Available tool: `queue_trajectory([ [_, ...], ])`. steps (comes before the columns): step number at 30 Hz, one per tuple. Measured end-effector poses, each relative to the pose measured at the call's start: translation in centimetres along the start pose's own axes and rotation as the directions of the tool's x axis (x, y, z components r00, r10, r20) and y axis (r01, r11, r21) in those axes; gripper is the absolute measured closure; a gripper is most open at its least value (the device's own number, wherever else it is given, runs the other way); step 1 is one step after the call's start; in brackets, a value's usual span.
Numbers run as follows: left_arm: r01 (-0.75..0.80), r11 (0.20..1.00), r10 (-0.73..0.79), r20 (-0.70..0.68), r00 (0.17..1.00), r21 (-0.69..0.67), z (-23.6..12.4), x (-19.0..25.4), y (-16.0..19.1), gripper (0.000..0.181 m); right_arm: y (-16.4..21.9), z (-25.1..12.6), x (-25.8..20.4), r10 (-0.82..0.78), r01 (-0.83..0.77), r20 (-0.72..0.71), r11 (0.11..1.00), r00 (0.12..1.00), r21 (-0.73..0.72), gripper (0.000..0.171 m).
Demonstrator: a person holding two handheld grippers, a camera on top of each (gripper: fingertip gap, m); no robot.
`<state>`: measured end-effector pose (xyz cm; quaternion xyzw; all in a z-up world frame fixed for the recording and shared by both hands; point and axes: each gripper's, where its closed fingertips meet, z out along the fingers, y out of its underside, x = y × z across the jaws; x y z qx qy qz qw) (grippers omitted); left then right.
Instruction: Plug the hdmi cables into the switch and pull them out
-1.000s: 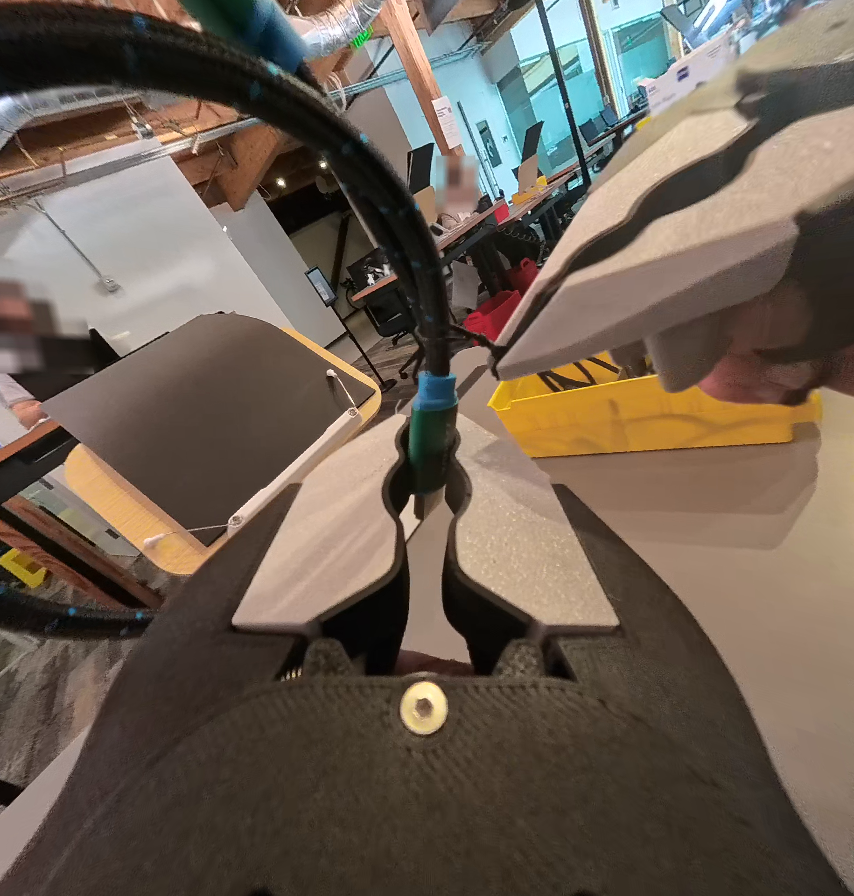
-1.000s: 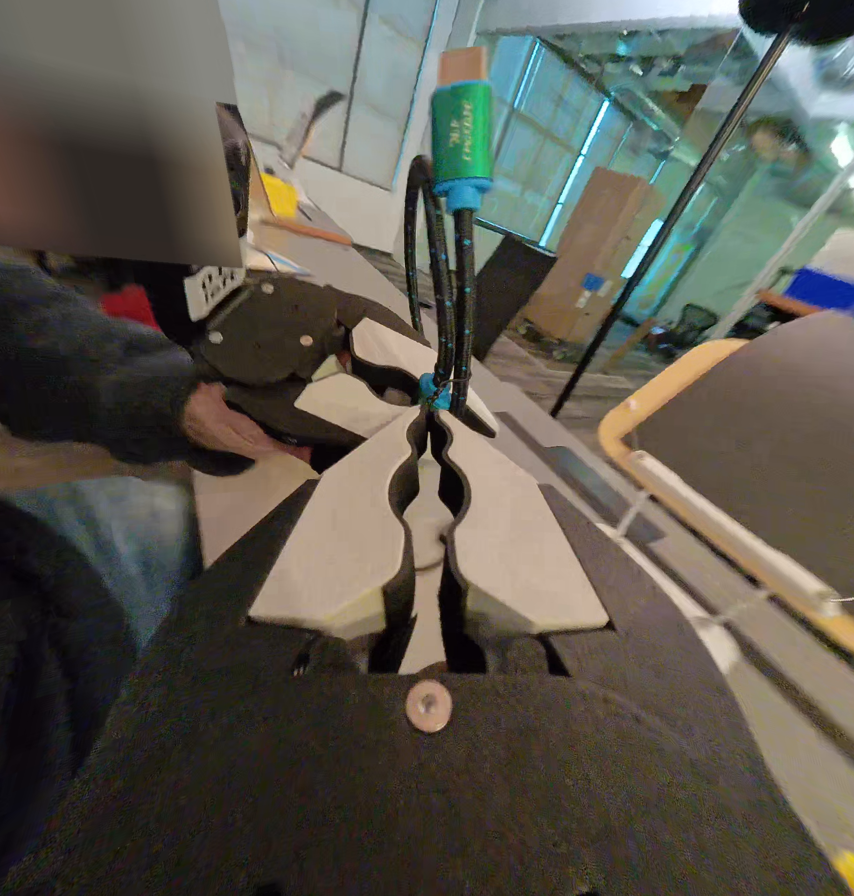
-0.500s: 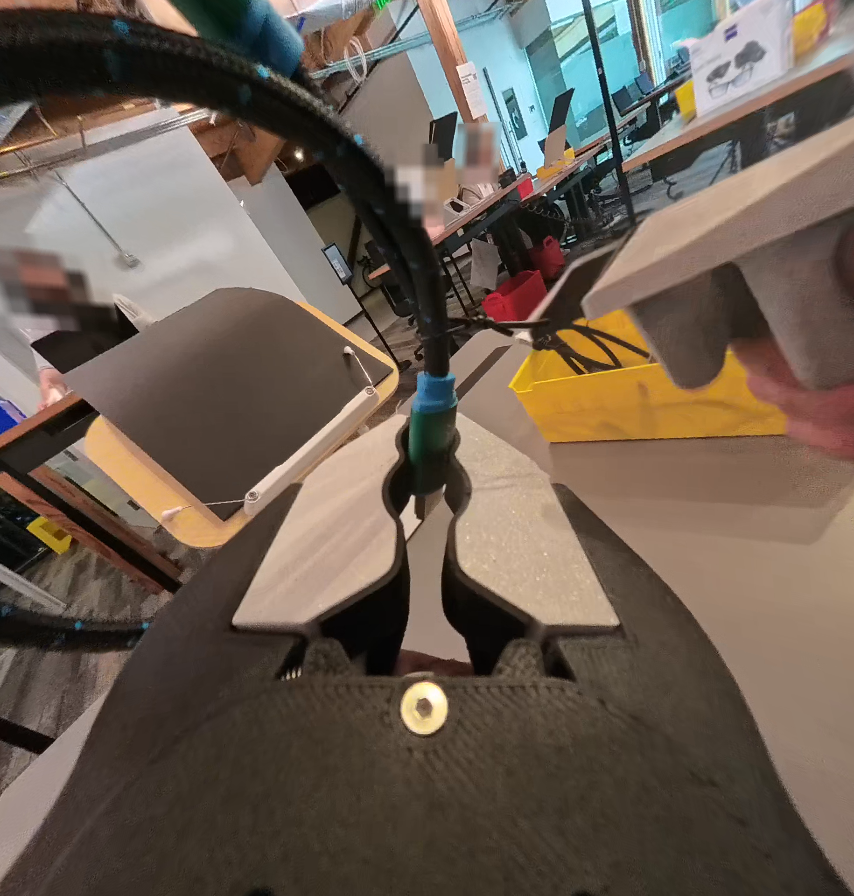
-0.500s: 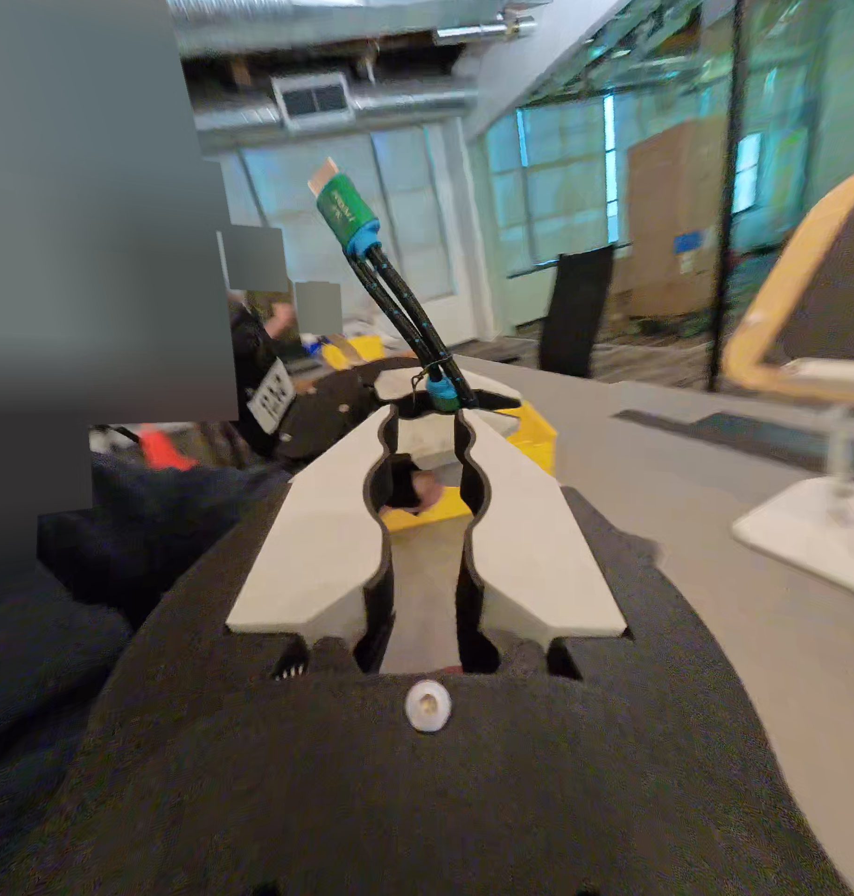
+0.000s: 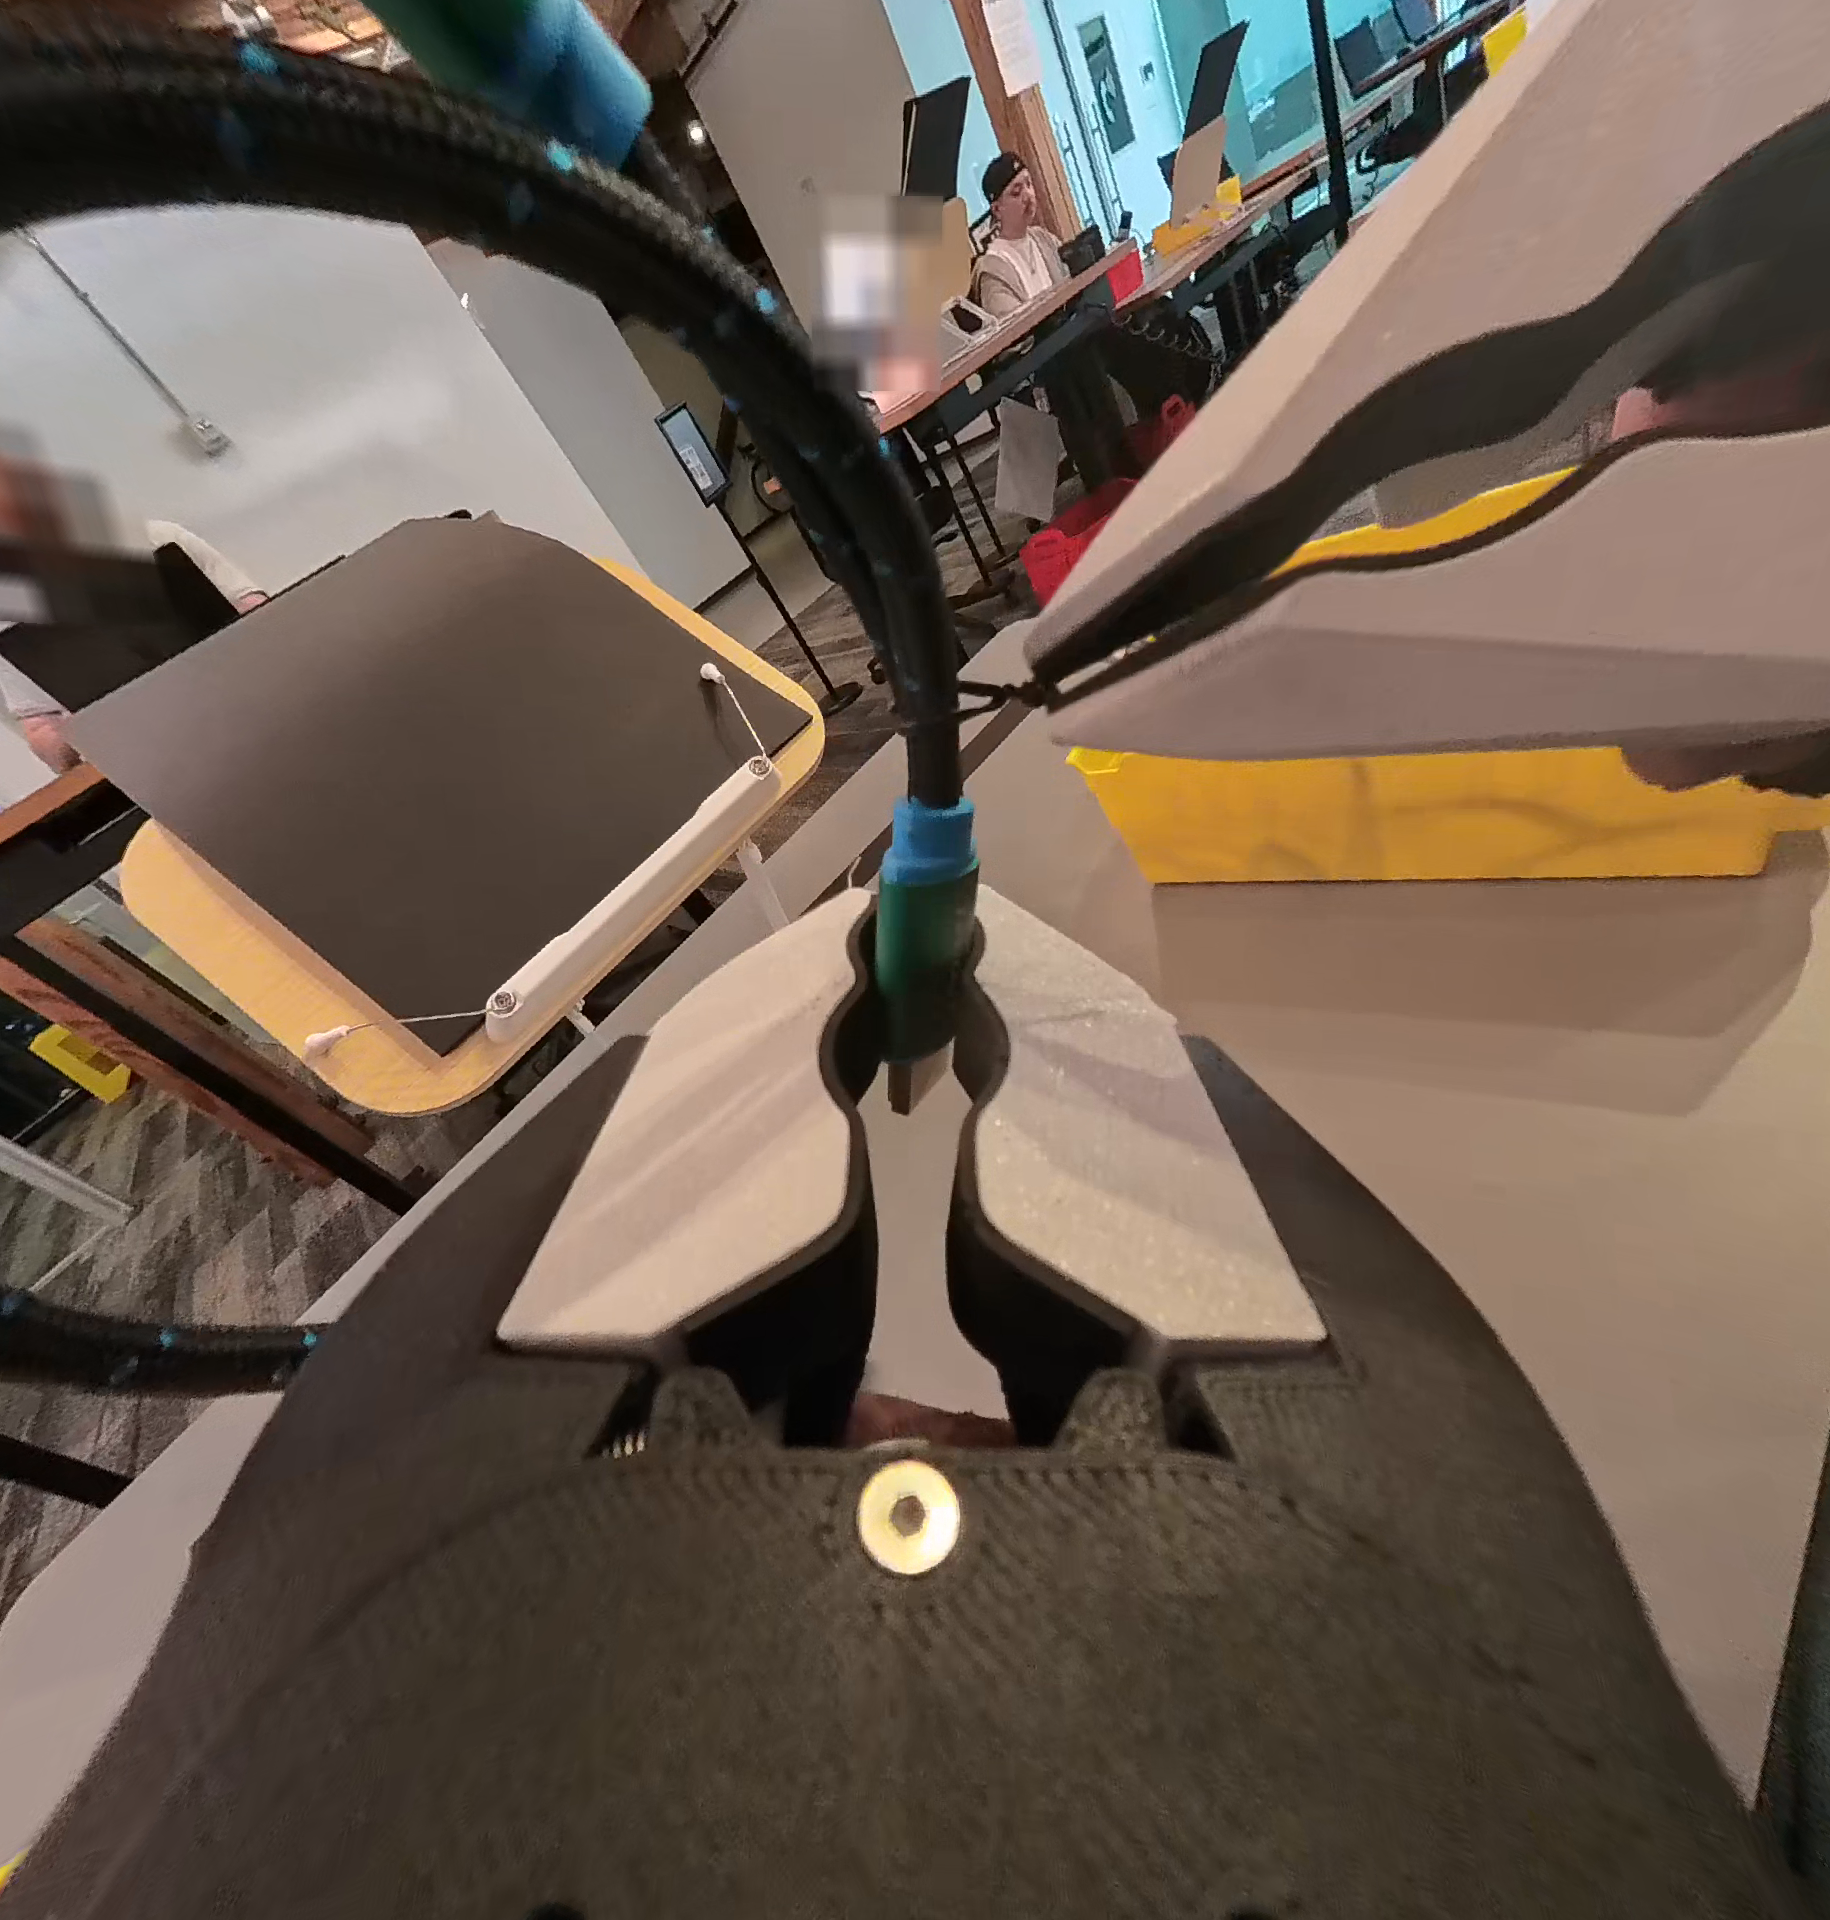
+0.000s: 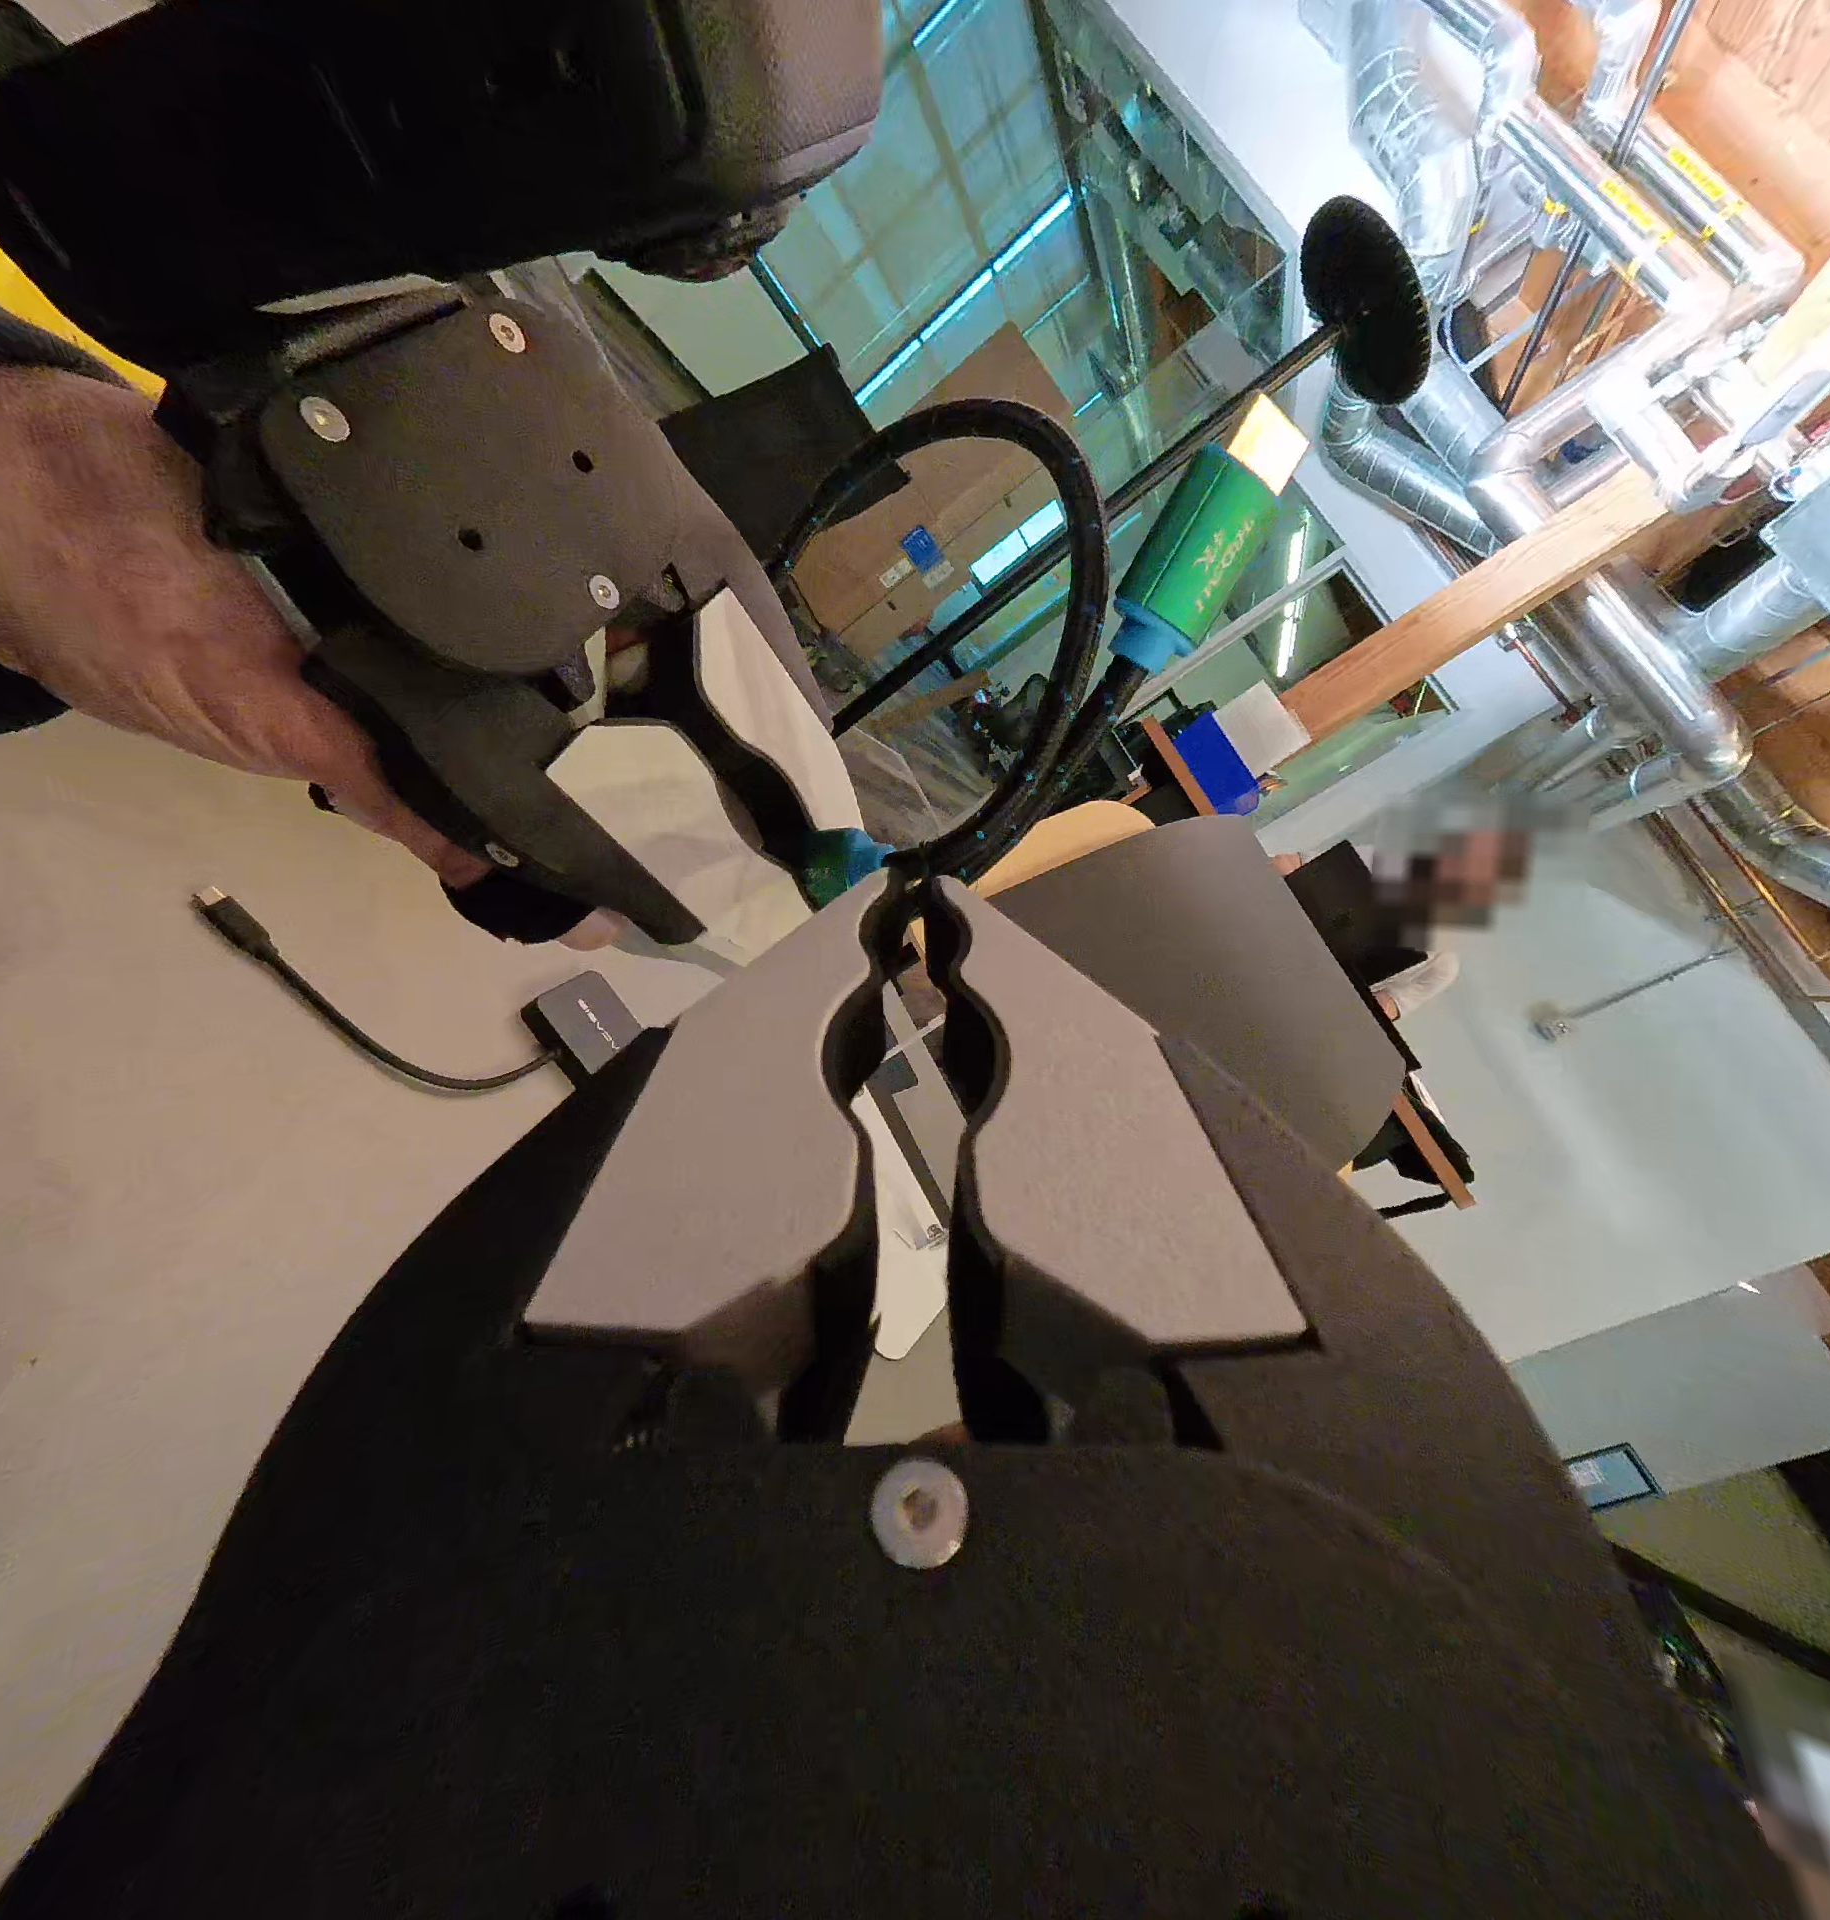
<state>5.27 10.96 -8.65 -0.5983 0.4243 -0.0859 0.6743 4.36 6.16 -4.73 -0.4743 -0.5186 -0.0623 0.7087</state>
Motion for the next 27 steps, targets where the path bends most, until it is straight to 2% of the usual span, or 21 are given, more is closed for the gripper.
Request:
queue_trajectory([
  [4,0.005,1.0,-0.005,-0.001,1.0,0.0,0.03,-0.01,0.08,0.172,-0.06,0.05,-0.14,0.026,-0.027,0.012,1.0,1.0,0.008,0.17],
  [6,0.006,1.0,-0.006,0.006,1.0,-0.001,-0.01,-0.17,0.02,0.172,0.11,0.06,-0.24,0.047,-0.047,0.022,0.999,0.999,0.003,0.16],
  [10,0.005,1.0,-0.005,0.005,1.0,0.003,-0.02,-0.14,-0.07,0.172,0.36,-0.06,-0.23,0.039,-0.039,0.011,0.999,0.999,-0.004,0.168],
  [18,0.002,1.0,-0.002,0.005,1.0,0.0,0.05,-0.03,0.01,0.173,0.04,0.0,-0.38,0.032,-0.032,0.008,1.0,0.999,-0.001,0.165],
  [27,-0.001,1.0,0.001,0.006,1.0,0.003,0.05,-0.02,0.04,0.172,0.18,0.02,-0.32,0.072,-0.072,0.014,0.997,0.997,-0.009,0.171],
])
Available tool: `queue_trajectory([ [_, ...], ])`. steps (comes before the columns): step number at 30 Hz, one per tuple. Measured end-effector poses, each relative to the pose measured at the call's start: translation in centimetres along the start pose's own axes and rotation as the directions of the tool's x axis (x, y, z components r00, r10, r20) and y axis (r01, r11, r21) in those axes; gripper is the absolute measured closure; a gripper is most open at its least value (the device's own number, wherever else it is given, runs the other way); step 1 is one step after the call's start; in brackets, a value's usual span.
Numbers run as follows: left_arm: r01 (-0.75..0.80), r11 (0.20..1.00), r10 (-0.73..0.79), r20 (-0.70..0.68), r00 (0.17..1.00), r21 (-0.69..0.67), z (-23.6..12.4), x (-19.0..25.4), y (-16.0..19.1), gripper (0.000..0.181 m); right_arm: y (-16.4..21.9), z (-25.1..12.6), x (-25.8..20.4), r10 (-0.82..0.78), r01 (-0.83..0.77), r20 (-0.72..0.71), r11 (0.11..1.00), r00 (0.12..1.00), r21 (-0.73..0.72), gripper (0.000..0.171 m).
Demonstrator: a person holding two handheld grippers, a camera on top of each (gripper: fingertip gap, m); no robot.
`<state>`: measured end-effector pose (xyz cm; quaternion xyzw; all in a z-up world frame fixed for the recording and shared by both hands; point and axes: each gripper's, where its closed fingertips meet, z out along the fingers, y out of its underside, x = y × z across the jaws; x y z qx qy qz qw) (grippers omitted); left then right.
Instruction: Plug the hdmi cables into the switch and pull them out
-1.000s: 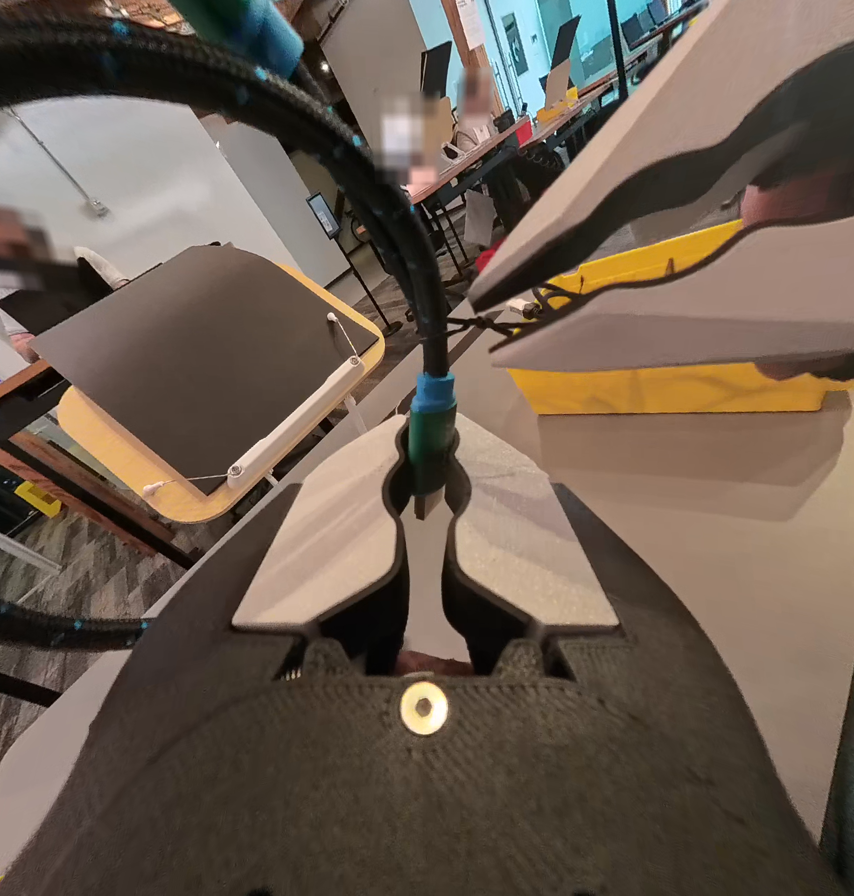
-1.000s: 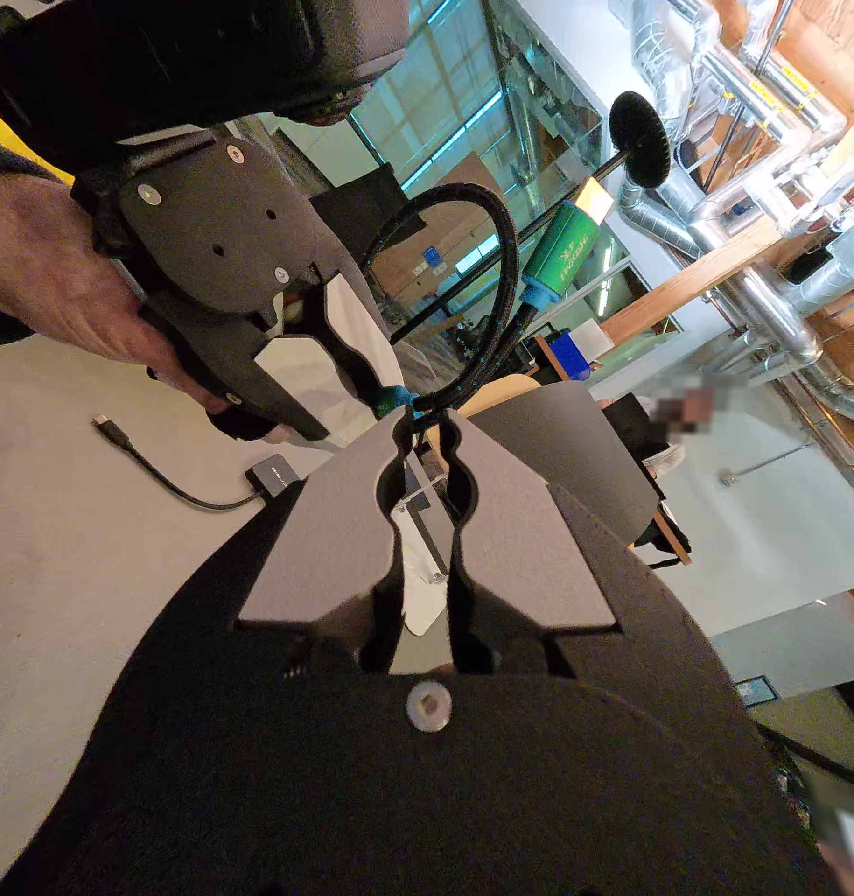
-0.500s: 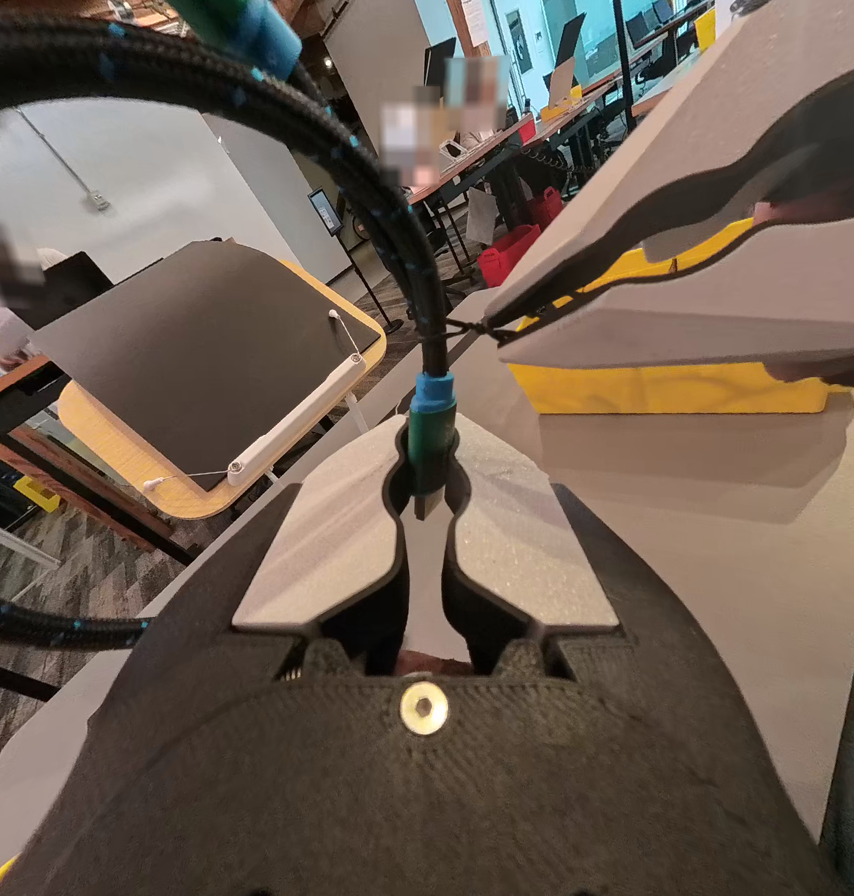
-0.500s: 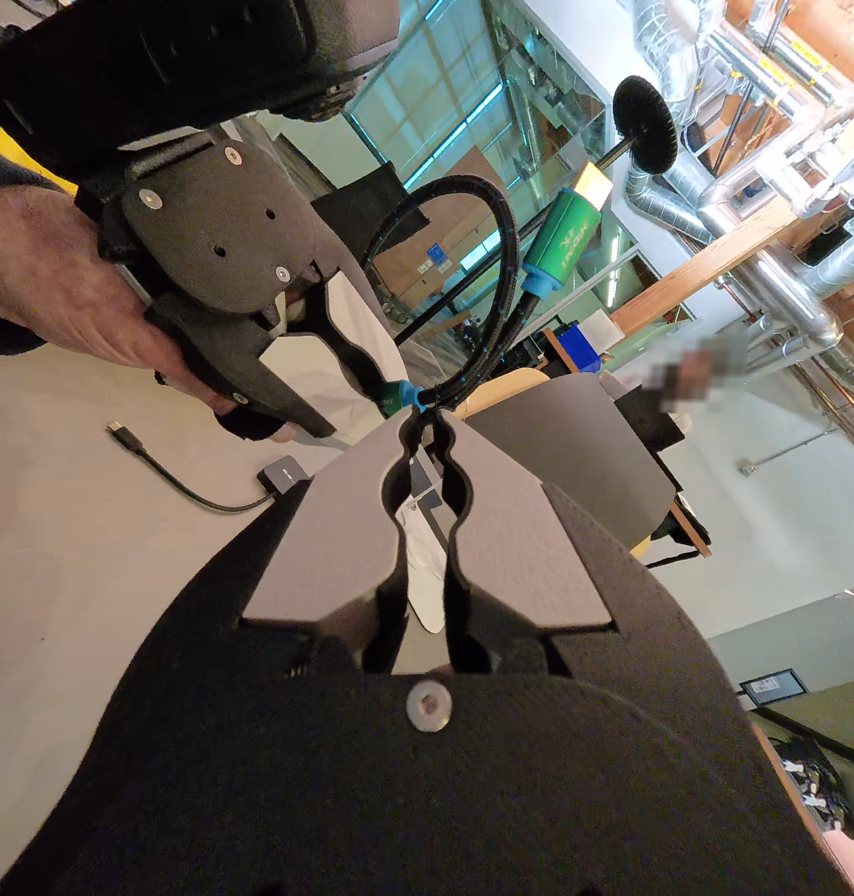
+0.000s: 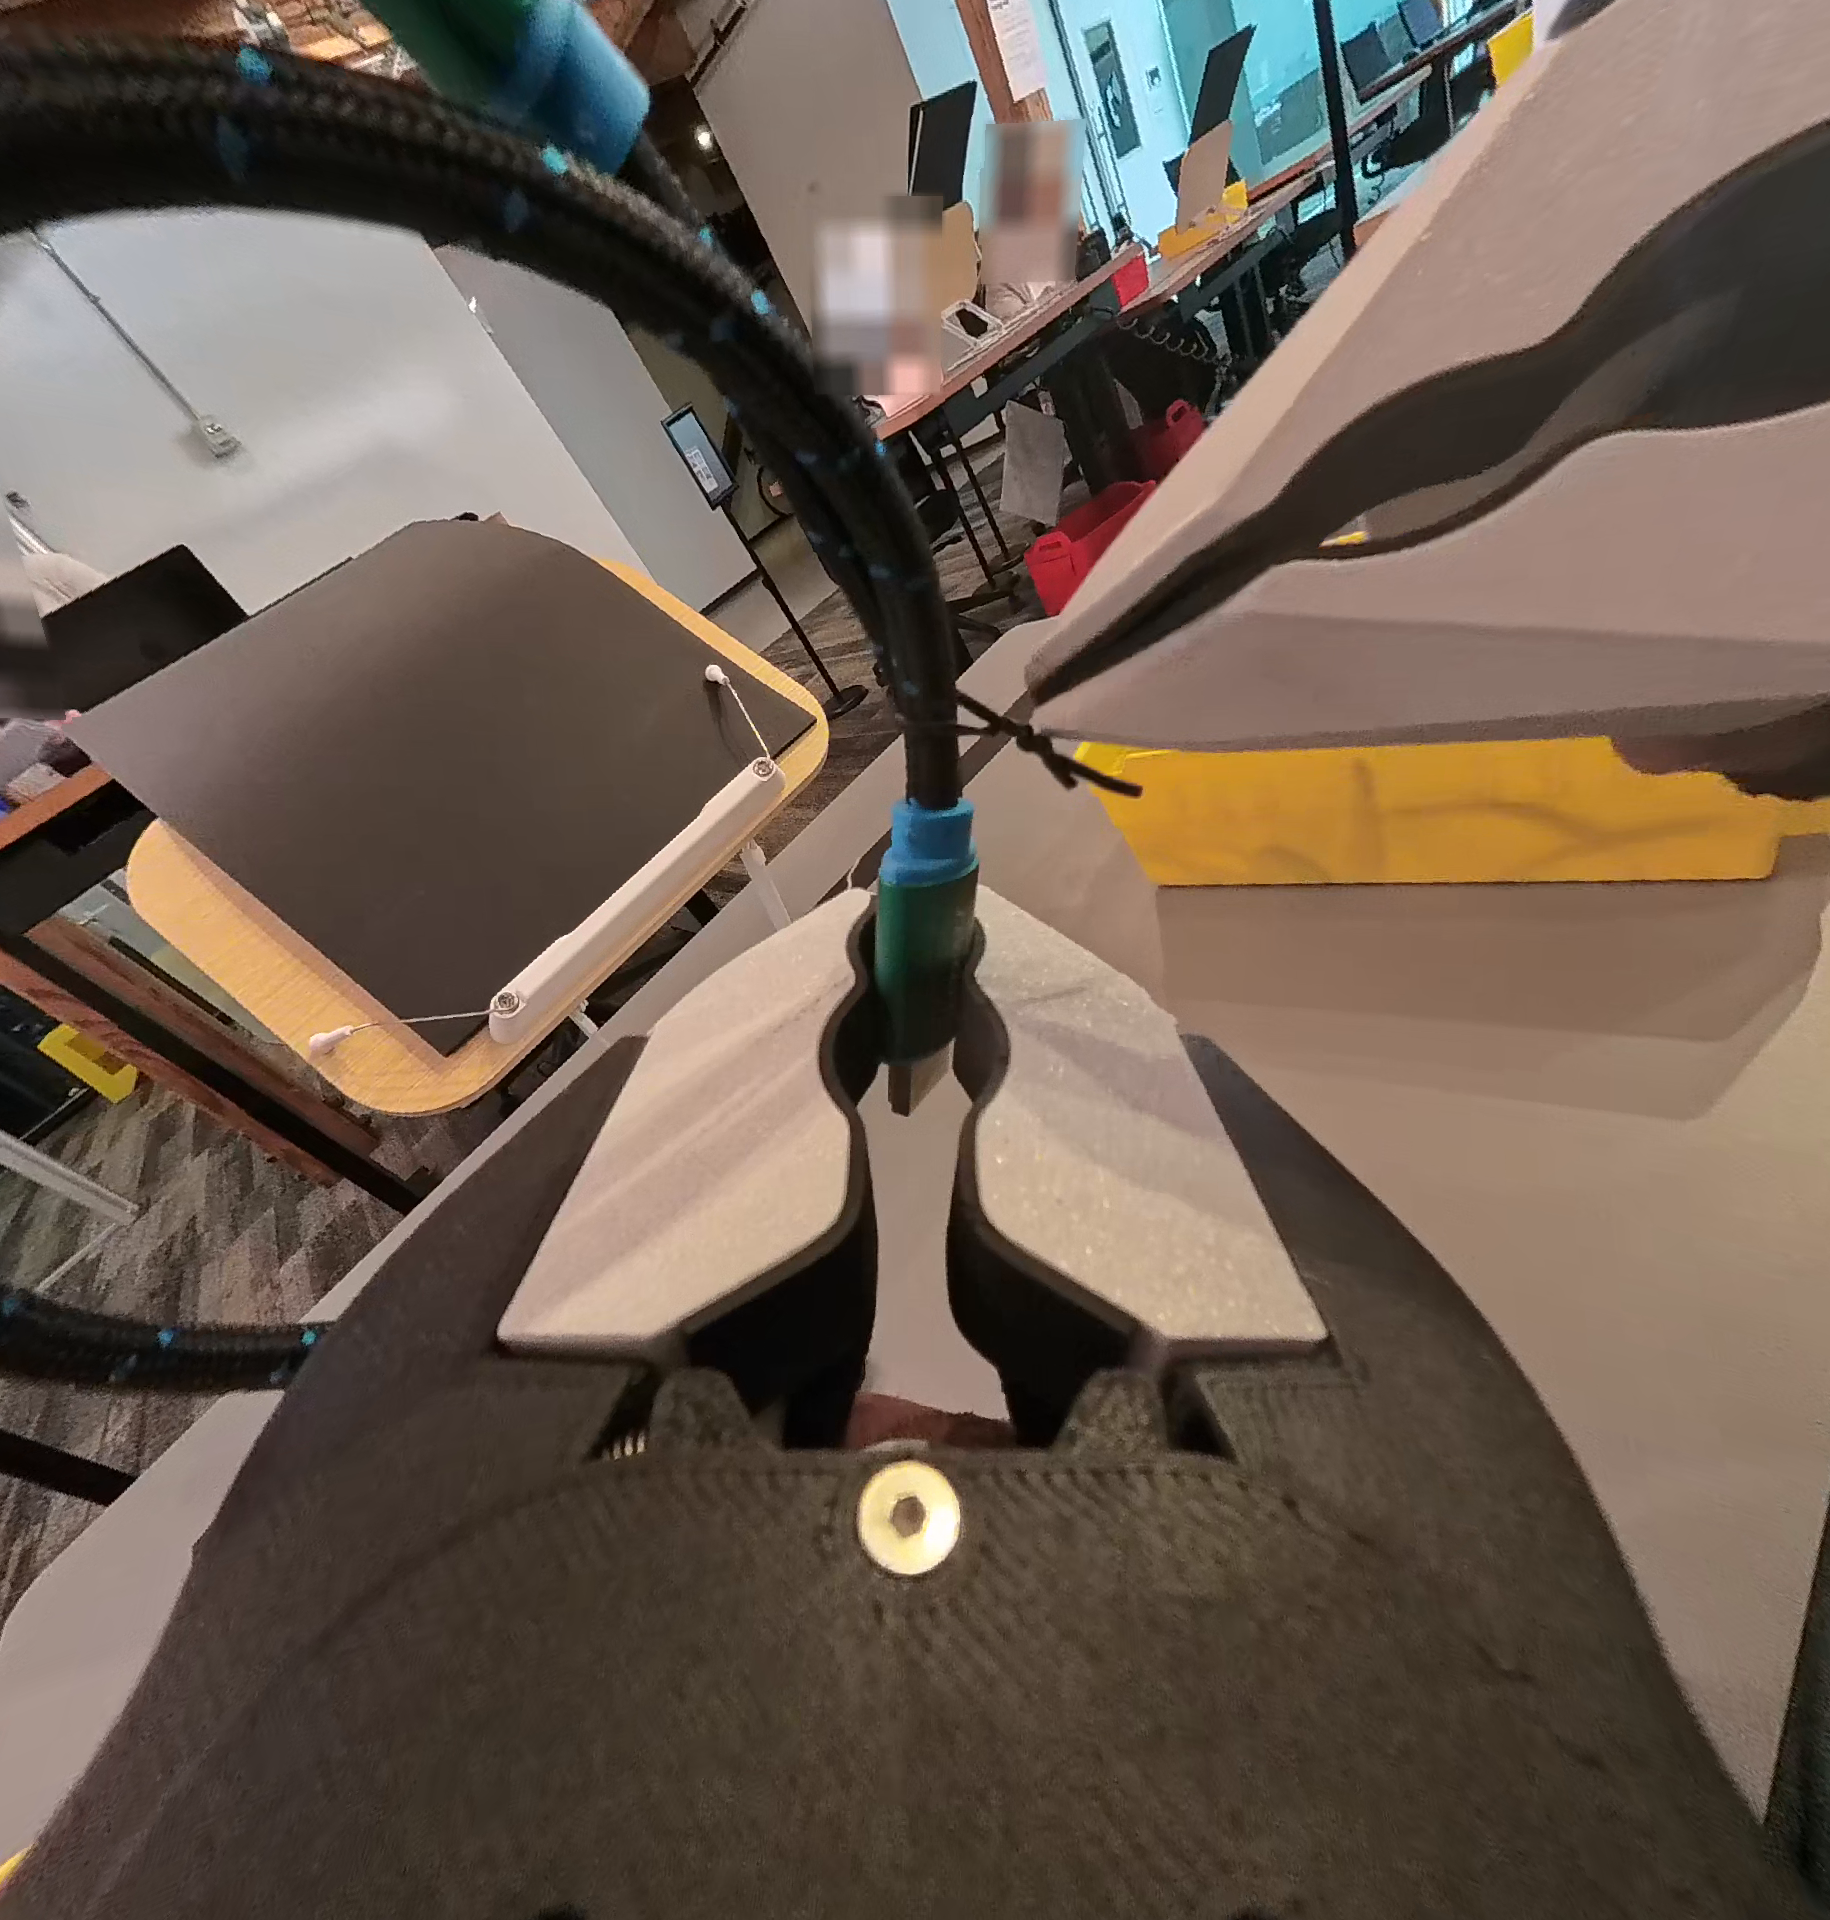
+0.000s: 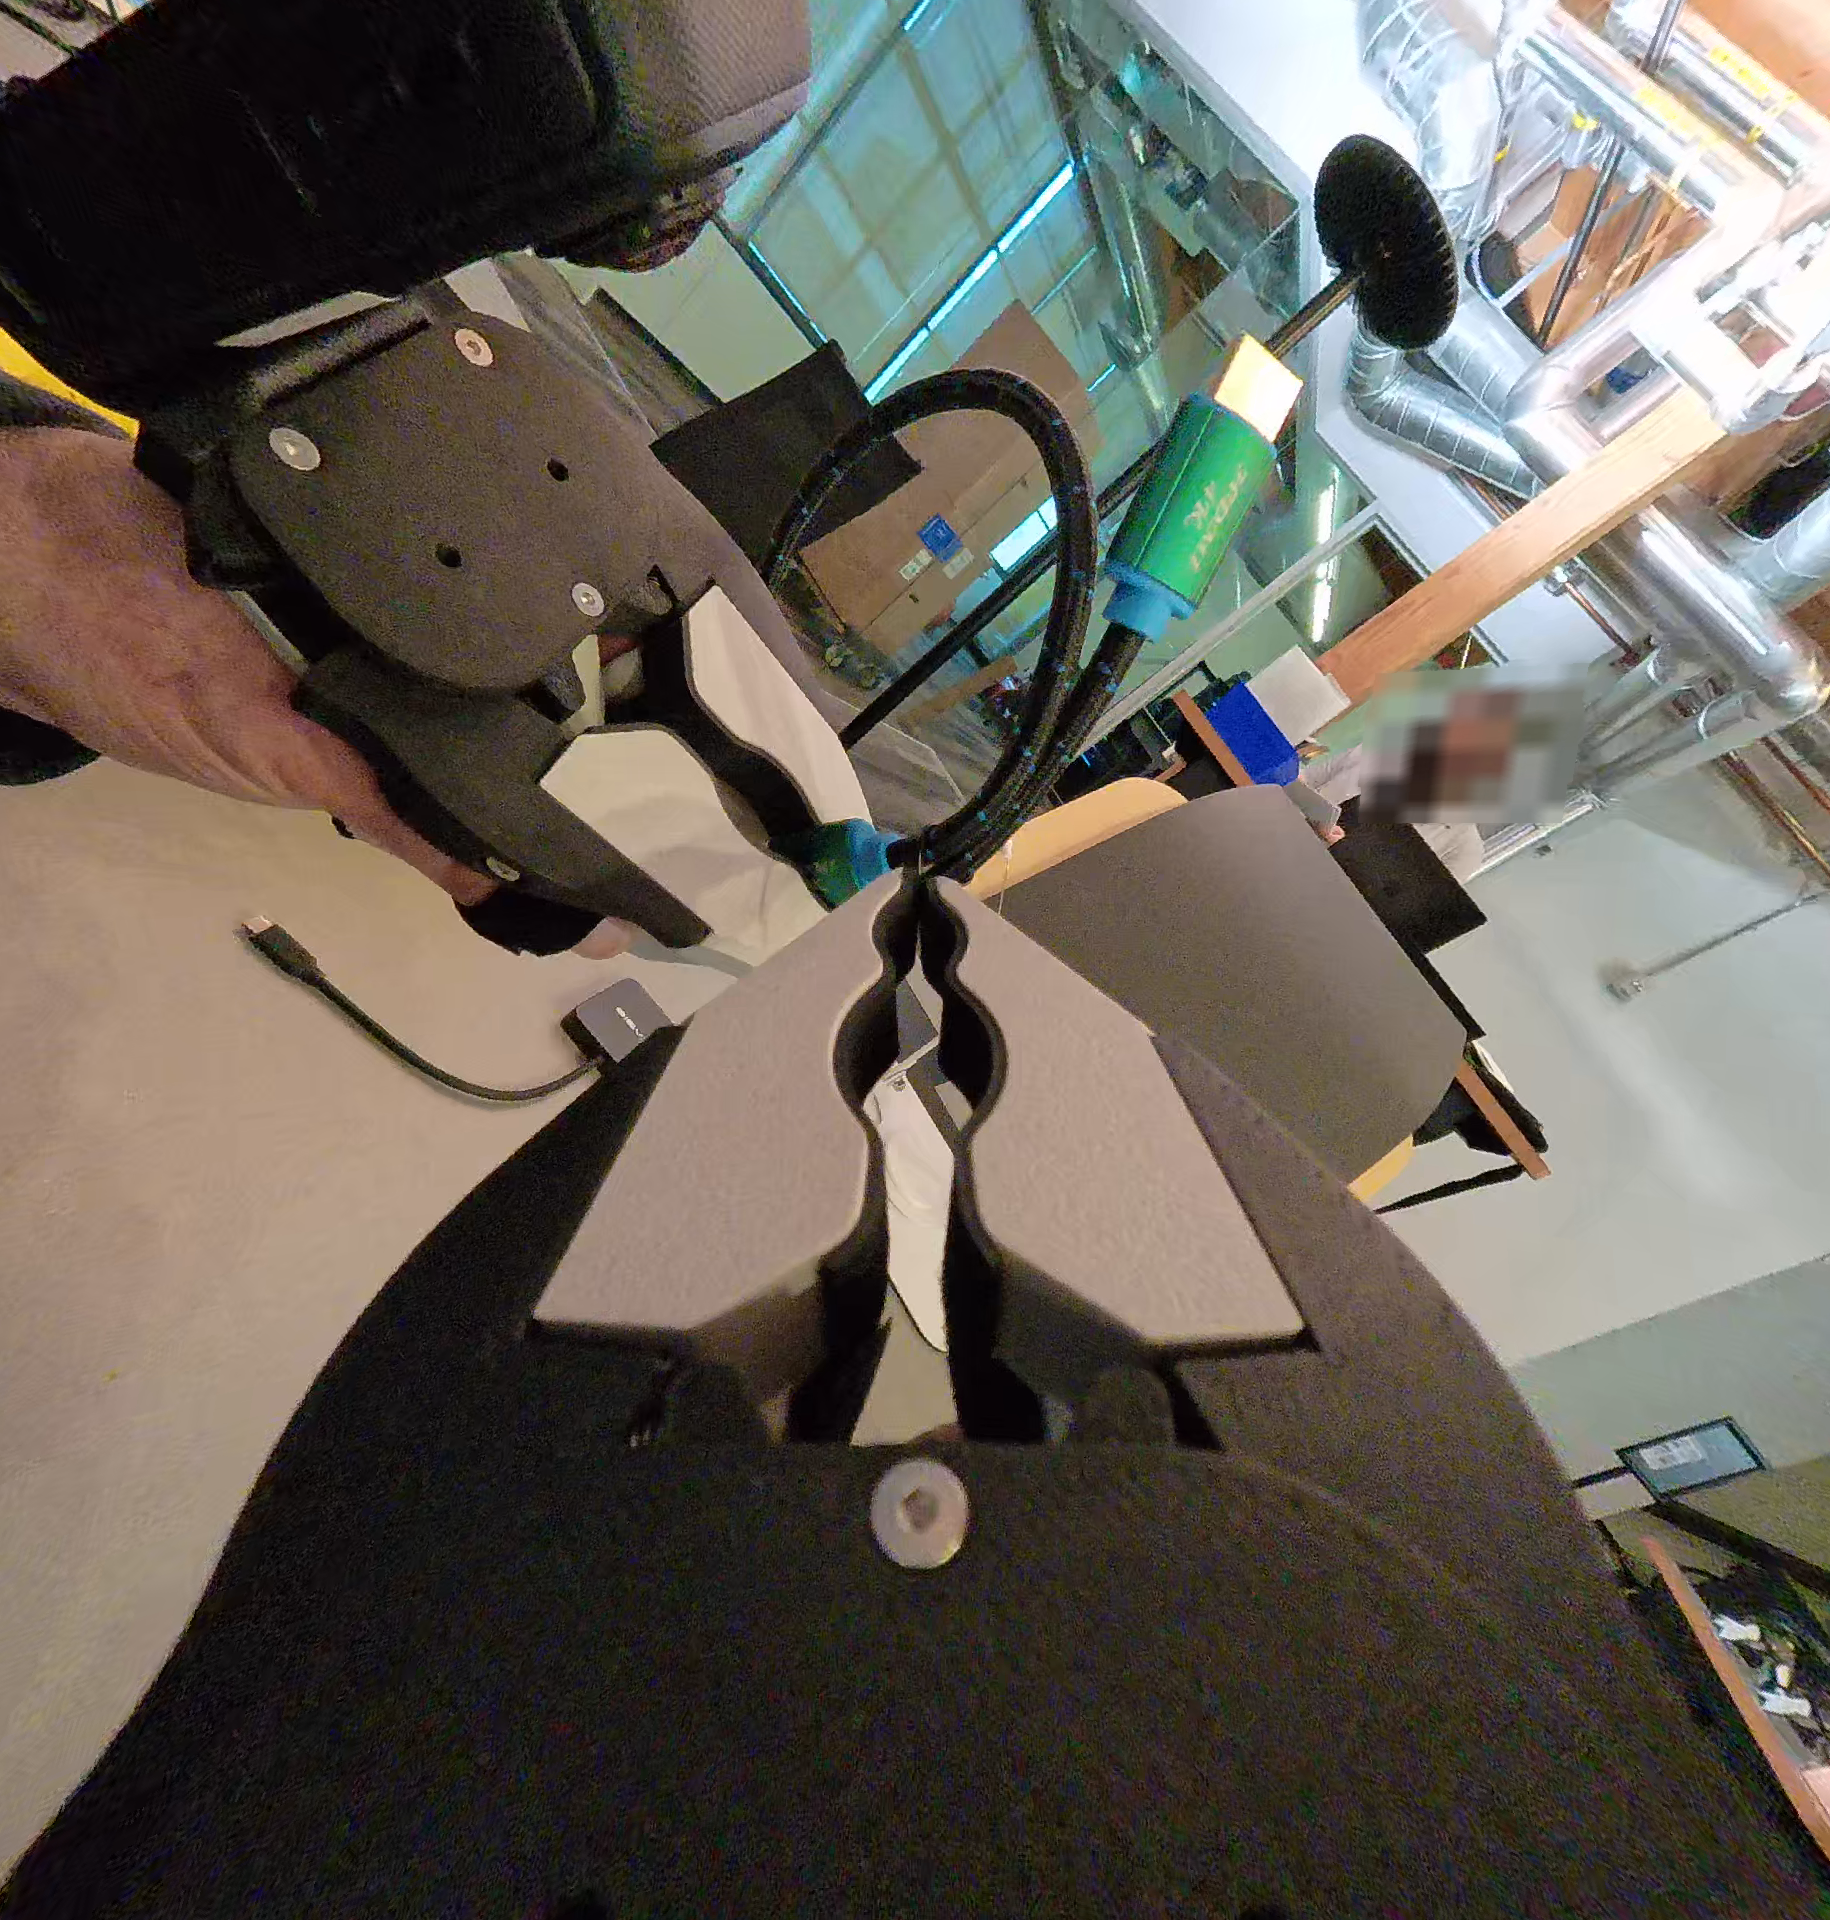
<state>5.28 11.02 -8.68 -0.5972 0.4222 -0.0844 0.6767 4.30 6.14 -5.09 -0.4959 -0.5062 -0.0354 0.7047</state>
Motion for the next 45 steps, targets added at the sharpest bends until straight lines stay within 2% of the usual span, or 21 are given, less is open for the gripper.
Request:
queue_trajectory([
  [4,0.0,1.0,0.001,0.006,1.0,-0.003,0.0,-0.1,0.0,0.172,-0.2,-0.1,-0.2,0.015,-0.015,0.011,1.0,1.0,0.017,0.17],
  [5,0.0,1.0,0.0,0.006,1.0,-0.003,0.0,-0.1,-0.1,0.172,-0.1,0.0,-0.3,0.014,-0.014,0.012,1.0,1.0,0.011,0.161],
  [7,-0.001,1.0,0.001,0.005,1.0,-0.003,0.0,-0.1,-0.1,0.172,0.0,0.1,-0.6,0.006,-0.006,0.017,1.0,1.0,0.006,0.159],
  [11,0.0,1.0,0.0,0.002,1.0,-0.003,0.0,0.1,-0.1,0.173,0.1,0.1,-0.4,0.003,-0.003,-0.001,1.0,1.0,-0.003,0.166],
  [20,0.004,1.0,-0.004,0.003,1.0,-0.004,0.0,0.0,0.0,0.172,0.3,0.2,-0.4,0.018,-0.018,0.006,1.0,1.0,-0.009,0.171],
  [32,0.001,1.0,-0.001,0.015,1.0,-0.001,-0.1,-0.2,-0.1,0.172,0.6,-0.3,0.1,0.164,-0.166,0.054,0.985,0.985,0.036,0.171],
  [33,0.001,1.0,0.0,0.016,1.0,-0.002,-0.1,-0.2,-0.1,0.172,0.6,-0.2,0.0,0.167,-0.168,0.044,0.985,0.985,0.031,0.154],
  [34,-0.003,1.0,0.003,0.016,1.0,-0.003,-0.1,-0.2,-0.1,0.172,0.6,-0.1,-0.2,0.17,-0.172,0.044,0.985,0.984,0.026,0.151],
  [39,-0.003,1.0,0.003,0.019,1.0,-0.002,-0.1,-0.1,-0.2,0.172,0.4,0.4,-0.5,0.143,-0.143,0.027,0.99,0.989,0.006,0.157],
  [42,-0.003,1.0,0.003,0.023,1.0,-0.001,-0.2,-0.2,-0.3,0.172,0.3,0.3,-0.3,0.146,-0.146,0.021,0.989,0.989,0.0,0.168],
  [45,-0.005,1.0,0.005,0.024,1.0,-0.002,-0.2,-0.1,-0.2,0.172,0.4,0.4,-0.1,0.155,-0.155,0.01,0.988,0.988,-0.008,0.164],
])
